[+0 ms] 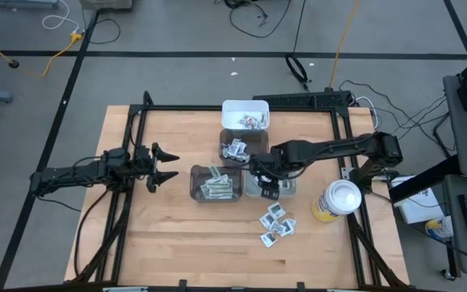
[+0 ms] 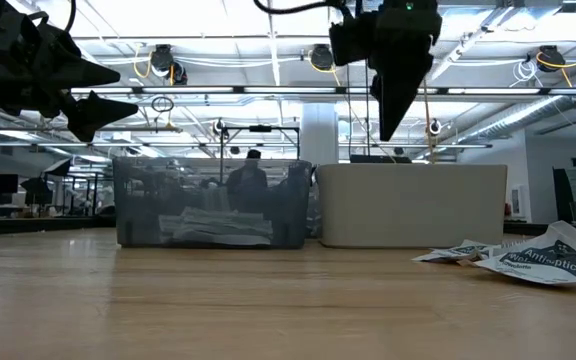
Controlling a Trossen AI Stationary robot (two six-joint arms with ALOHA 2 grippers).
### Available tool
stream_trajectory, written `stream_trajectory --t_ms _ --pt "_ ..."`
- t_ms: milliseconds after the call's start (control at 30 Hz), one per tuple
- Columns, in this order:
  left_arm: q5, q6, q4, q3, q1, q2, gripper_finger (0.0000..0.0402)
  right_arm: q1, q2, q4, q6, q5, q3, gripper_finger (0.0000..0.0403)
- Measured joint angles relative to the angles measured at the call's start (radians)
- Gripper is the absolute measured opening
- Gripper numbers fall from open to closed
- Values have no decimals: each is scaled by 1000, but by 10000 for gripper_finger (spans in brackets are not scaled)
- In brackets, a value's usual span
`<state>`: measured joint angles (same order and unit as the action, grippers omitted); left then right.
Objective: Pick & Place First Aid Supplies
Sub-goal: Put the white towelette pack into the gray bin
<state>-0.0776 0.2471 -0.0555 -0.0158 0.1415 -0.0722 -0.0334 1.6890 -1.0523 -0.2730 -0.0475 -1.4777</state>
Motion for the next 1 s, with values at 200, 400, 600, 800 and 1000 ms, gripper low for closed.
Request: stream_trajectory --t_ms 200,400,600,800,1000 --pt "0 0 0 0 0 0 310 -32 0 0 -59 0 -16 254" --pt "0 0 0 0 0 0 310 -122 0 1 -105 -1 -16 254" --pt "0 0 0 0 0 0 310 -230 0 3 -164 -3 -16 254" --pt "0 0 0 0 0 0 310 -341 0 26 -219 -3 -16 254" --pt "0 0 0 0 0 0 310 -436 0 77 -239 -3 -16 254"
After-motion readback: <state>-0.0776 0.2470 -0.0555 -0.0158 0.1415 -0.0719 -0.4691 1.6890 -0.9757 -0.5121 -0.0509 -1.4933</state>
